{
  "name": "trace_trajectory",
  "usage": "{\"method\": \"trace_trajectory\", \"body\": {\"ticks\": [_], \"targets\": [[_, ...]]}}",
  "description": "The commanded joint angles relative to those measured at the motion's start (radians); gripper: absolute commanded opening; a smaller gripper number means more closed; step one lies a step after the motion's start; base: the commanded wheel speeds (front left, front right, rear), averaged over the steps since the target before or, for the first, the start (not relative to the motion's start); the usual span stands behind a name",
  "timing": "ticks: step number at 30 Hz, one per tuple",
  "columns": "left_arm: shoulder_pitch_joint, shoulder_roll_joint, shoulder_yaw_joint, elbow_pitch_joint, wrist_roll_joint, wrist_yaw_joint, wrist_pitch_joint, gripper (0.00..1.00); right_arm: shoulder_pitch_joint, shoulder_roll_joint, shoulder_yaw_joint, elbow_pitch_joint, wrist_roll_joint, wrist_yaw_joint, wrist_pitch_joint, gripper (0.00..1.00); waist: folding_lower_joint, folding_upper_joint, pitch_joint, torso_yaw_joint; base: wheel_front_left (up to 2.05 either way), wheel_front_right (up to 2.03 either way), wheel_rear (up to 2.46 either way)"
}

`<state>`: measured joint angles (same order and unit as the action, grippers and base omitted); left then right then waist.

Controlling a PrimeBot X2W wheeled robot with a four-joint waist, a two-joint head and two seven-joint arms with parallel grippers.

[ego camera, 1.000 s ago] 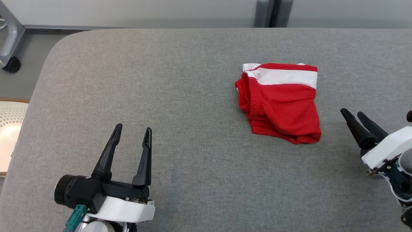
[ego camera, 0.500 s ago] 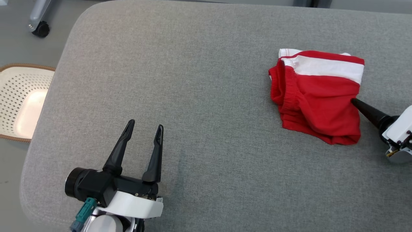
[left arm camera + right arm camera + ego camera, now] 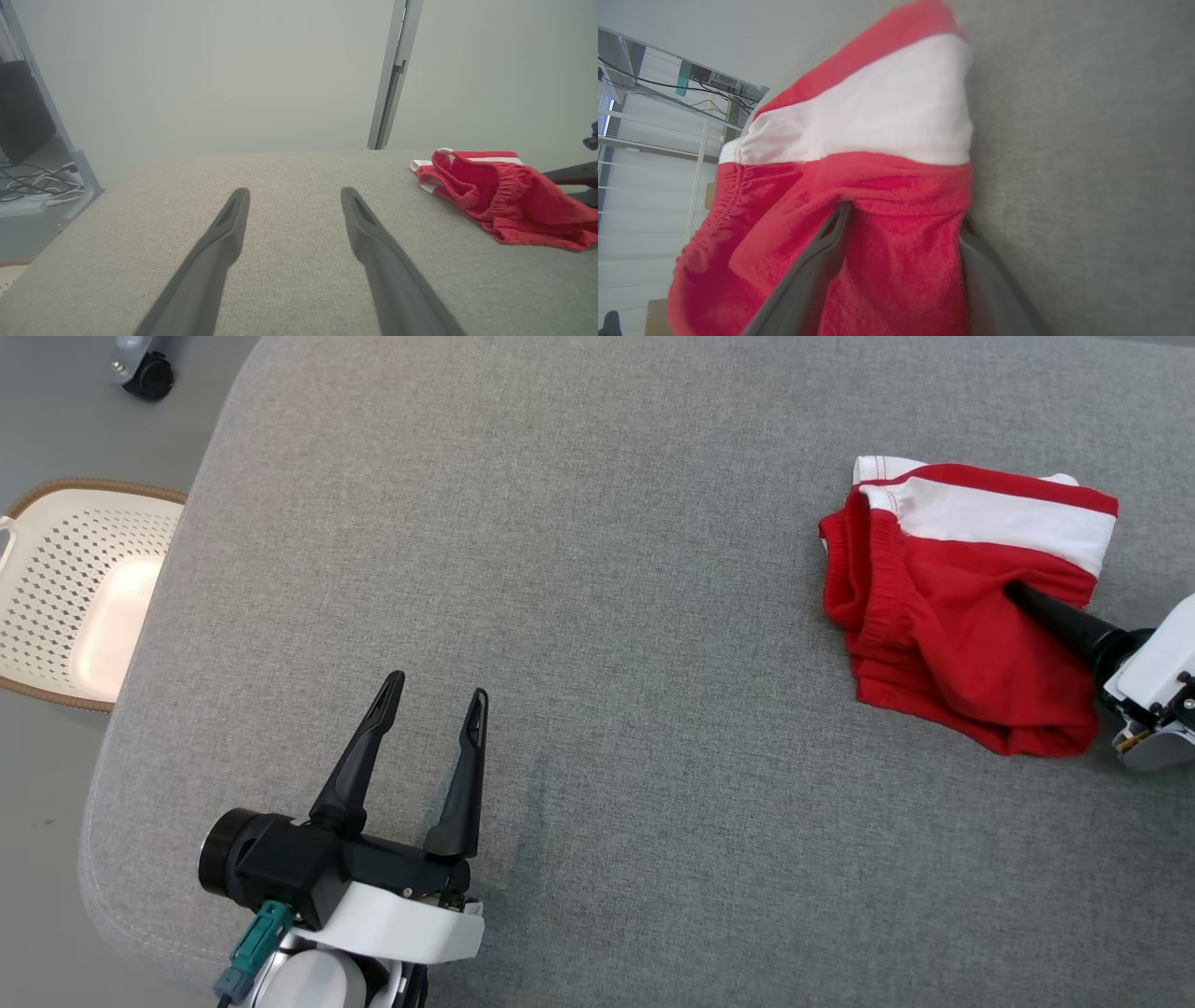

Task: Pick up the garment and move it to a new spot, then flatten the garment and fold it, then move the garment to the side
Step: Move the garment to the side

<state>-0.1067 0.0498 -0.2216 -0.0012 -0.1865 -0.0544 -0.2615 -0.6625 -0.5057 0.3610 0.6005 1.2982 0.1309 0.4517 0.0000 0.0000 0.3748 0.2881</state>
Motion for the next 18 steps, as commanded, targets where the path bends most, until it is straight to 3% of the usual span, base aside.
{"method": "trace_trajectory", "body": {"ticks": [1, 8, 12, 18], "targets": [[-0.009, 0.003, 0.000, -0.003, 0.002, 0.004, -0.003, 1.00, 0.018, 0.030, 0.022, 0.018, 0.010, 0.000, 0.012, 1.00, 0.0000, 0.0000, 0.002, 0.001, 0.00, 0.00, 0.00], [-0.021, 0.003, -0.003, -0.004, 0.001, 0.010, -0.003, 1.00, -0.004, 0.043, 0.059, 0.030, 0.031, 0.000, 0.022, 1.00, 0.0000, 0.0000, 0.017, -0.001, 0.00, 0.00, 0.00], [-0.031, 0.003, -0.006, -0.001, -0.002, 0.011, -0.003, 1.00, -0.021, 0.052, 0.082, 0.028, 0.044, 0.000, 0.009, 0.00, 0.0000, 0.0000, 0.027, -0.004, 0.00, 0.00, 0.00], [-0.034, 0.003, -0.010, 0.001, -0.006, 0.013, -0.003, 1.00, -0.021, 0.039, 0.108, 0.022, 0.055, -0.001, -0.005, 0.00, 0.0000, 0.0000, 0.027, -0.011, 0.00, 0.00, 0.00]]}}
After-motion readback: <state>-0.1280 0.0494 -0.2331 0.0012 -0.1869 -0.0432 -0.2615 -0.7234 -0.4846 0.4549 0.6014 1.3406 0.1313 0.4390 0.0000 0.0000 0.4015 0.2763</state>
